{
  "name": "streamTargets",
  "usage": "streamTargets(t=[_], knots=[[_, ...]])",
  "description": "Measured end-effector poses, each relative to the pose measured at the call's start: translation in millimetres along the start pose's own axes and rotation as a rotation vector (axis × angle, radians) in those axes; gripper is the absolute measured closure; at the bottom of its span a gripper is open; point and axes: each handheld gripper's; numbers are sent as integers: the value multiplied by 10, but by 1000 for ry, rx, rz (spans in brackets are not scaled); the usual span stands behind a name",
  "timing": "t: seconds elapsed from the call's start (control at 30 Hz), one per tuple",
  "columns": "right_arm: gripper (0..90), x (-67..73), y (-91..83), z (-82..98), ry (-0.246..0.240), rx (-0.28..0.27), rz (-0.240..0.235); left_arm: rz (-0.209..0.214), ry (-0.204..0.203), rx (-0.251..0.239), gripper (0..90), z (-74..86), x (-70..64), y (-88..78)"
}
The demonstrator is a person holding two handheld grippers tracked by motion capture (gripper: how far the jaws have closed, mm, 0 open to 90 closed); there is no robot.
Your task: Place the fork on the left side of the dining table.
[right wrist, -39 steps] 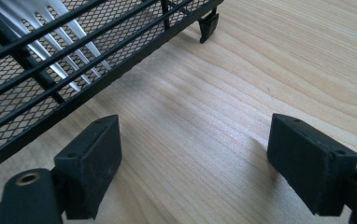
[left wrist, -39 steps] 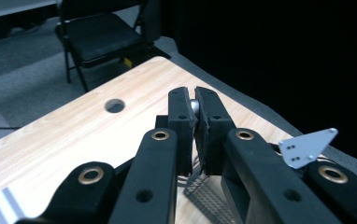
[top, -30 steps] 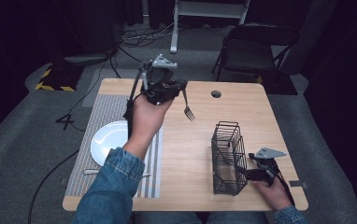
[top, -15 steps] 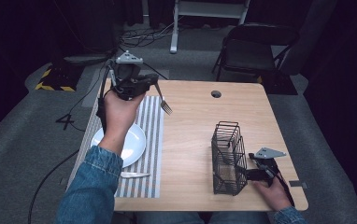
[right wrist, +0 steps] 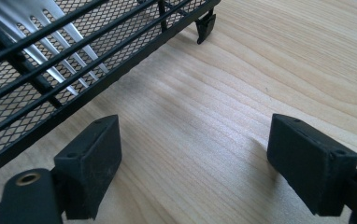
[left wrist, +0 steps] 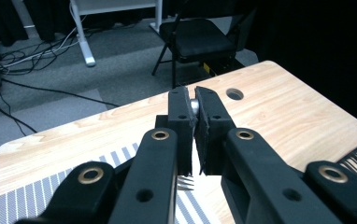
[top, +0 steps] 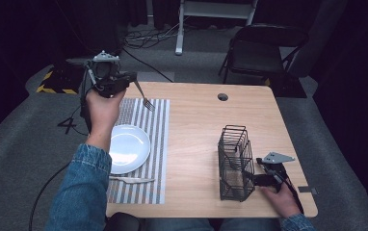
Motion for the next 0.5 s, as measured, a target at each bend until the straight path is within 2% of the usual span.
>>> streamTargets(t=[0.13, 0.33, 0.43, 0.5], knots=[[179, -1, 2, -2, 2, 0, 1, -4, -21, 7, 858, 74, 124, 121], [179, 0, 2, -3, 4, 0, 2, 11, -48, 21, 858, 148, 245, 298], [179, 0, 2, -2, 3, 0, 2, 57, -101, 22, 857, 205, 340, 384], [179, 0, 2, -2, 3, 0, 2, 53, -119, 21, 858, 239, 391, 426]])
Point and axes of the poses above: each handheld gripper's, and its own axes: y roughly forward along the jaws, z roughly out of its underside, x roughly to its left, and after that the axes turned 5 degrees about x, right-handed
